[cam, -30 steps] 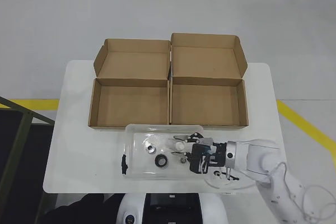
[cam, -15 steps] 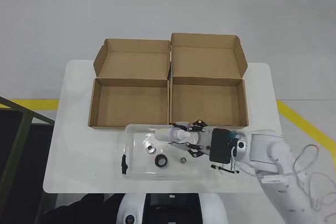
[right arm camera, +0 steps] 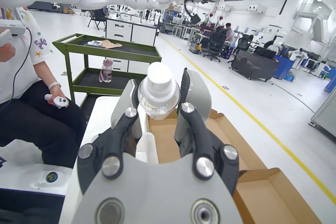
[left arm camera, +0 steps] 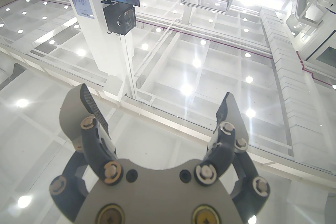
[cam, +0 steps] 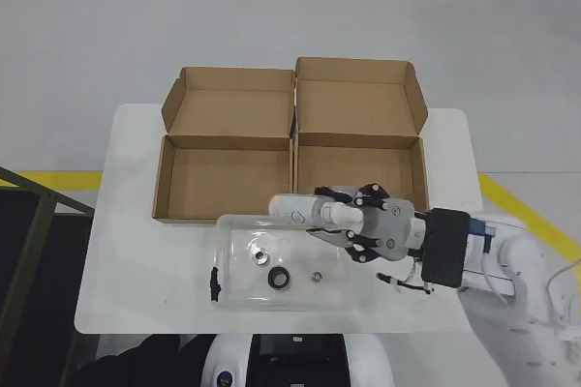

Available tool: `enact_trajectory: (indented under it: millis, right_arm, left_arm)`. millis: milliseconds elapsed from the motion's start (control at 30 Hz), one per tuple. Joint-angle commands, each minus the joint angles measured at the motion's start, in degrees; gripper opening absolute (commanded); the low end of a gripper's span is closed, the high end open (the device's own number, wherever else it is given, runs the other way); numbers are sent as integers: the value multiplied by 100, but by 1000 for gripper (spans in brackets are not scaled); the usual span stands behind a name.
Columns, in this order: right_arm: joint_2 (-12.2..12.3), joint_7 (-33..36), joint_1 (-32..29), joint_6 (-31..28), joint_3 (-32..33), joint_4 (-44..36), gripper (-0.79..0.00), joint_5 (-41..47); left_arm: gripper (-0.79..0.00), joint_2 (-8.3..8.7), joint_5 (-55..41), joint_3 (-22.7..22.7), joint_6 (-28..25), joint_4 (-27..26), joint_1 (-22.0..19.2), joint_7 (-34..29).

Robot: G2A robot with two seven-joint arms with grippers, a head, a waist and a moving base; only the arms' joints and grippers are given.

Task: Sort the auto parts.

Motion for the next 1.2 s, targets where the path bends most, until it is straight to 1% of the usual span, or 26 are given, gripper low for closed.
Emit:
enact_trajectory:
  millis: [0,233,500,633,767,900,967,1033,1167]
  right_arm:
    - [-3,-122,-17,47,38,-23,-785,-24]
    - [-2,-424,-28,20,130,-66,-785,4]
    - [-22,-633,48,-123,-52,-109,-785,-115]
    - [-23,-665,21,-203,-125,-107,-785,-304]
    - [-22,-554,51,-262,-230,169,-785,-415]
    - [-30,-284,167,-124,-370,375,-785,-675]
    - [-37,-47,231,151,-412,454,-785,-921]
    - [-54,-7,269,267,-536,535,-785,-998]
    - [-77,323,354,613,-729,747,-785,-1305]
  left_arm:
    - [0,0,0,0,0,0,0,0]
    - [0,0,0,0,0,0,0,0]
    - [0,0,0,0,0,0,0,0]
    - [0,0,0,0,0,0,0,0]
    - [0,0,0,0,0,0,0,0]
    - [0,0,0,0,0,0,0,0]
    - [0,0,0,0,0,0,0,0]
    - [0,0,0,0,0,0,0,0]
    - [0,0,0,0,0,0,0,0]
